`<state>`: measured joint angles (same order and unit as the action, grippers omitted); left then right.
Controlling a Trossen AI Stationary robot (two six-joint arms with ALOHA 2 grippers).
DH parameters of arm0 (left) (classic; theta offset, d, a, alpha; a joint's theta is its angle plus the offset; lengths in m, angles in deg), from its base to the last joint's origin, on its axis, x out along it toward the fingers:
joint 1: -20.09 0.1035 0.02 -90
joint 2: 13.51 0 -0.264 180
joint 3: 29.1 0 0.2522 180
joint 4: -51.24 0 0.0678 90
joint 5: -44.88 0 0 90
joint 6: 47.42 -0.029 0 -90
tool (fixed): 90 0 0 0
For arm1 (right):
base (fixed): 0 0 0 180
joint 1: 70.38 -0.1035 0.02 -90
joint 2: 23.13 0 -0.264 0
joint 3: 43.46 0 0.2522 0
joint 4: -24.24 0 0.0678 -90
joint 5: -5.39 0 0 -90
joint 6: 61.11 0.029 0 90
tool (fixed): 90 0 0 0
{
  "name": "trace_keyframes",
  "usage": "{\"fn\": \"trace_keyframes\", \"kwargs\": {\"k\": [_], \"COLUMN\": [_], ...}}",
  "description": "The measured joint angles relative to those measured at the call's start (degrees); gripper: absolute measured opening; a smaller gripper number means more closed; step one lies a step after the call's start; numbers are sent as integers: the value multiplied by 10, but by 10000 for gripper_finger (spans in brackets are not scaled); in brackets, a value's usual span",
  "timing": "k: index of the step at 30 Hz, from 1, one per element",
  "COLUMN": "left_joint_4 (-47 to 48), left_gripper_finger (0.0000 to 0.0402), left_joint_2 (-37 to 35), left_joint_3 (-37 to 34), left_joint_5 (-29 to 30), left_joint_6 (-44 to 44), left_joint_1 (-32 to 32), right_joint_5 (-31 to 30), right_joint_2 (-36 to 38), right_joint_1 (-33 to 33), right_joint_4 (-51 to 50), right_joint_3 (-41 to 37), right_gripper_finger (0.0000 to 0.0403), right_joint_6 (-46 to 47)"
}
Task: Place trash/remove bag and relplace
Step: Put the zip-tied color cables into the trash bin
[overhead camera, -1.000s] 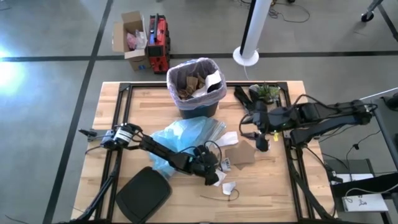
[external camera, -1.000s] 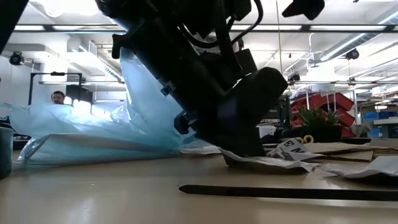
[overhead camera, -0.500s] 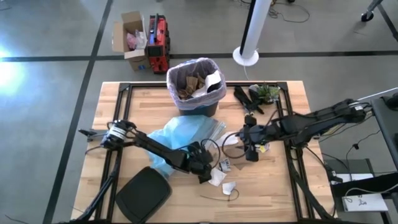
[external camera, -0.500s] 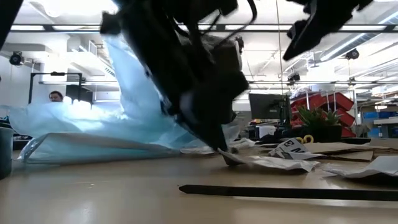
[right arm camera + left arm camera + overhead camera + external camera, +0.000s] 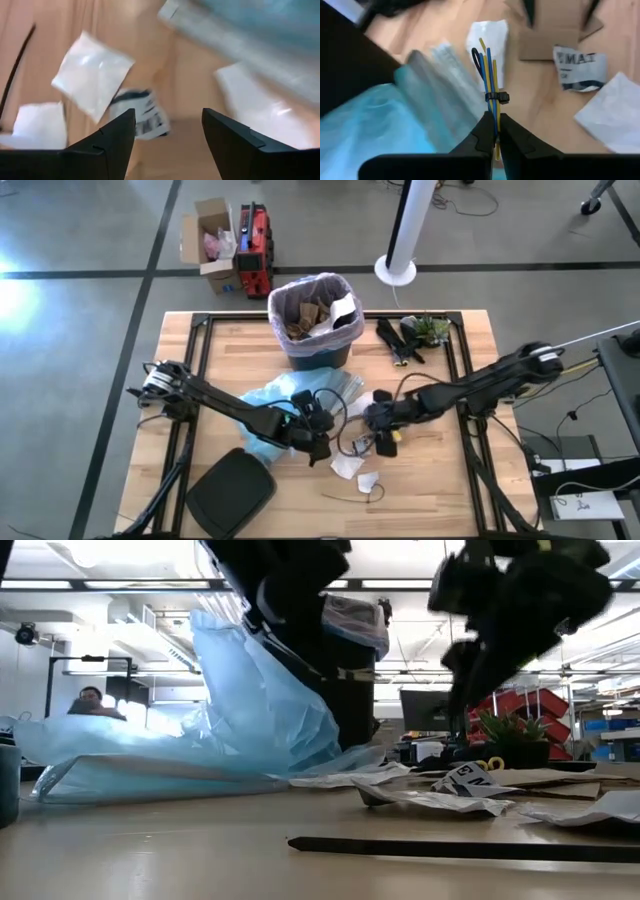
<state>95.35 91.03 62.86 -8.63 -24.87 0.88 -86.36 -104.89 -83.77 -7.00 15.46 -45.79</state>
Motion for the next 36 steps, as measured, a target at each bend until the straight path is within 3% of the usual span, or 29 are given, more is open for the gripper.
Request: {"fn": "trace_keyframes", "kwargs": {"k": [3,9,20,32,36], "left_joint_4": [22,6,-85,-92,-91], "left_gripper_finger": [2,2,1,2,10], "left_joint_2": [-20,-88,-203,-250,-250], "left_joint_3": [1,2,3,3,3], "left_joint_5": [26,96,116,113,62], "left_joint_6": [9,24,-23,7,9], "left_joint_1": [-1,-2,11,158,225], "right_joint_5": [31,38,33,32,32], "right_joint_2": [-42,-102,-112,-67,-64], "right_joint_1": [0,0,0,0,0], "right_joint_4": [6,24,39,41,40], "right_joint_3": [0,0,1,0,0], "right_gripper_finger": [217,205,208,259,276], "right_joint_6": [16,17,16,21,43]}}
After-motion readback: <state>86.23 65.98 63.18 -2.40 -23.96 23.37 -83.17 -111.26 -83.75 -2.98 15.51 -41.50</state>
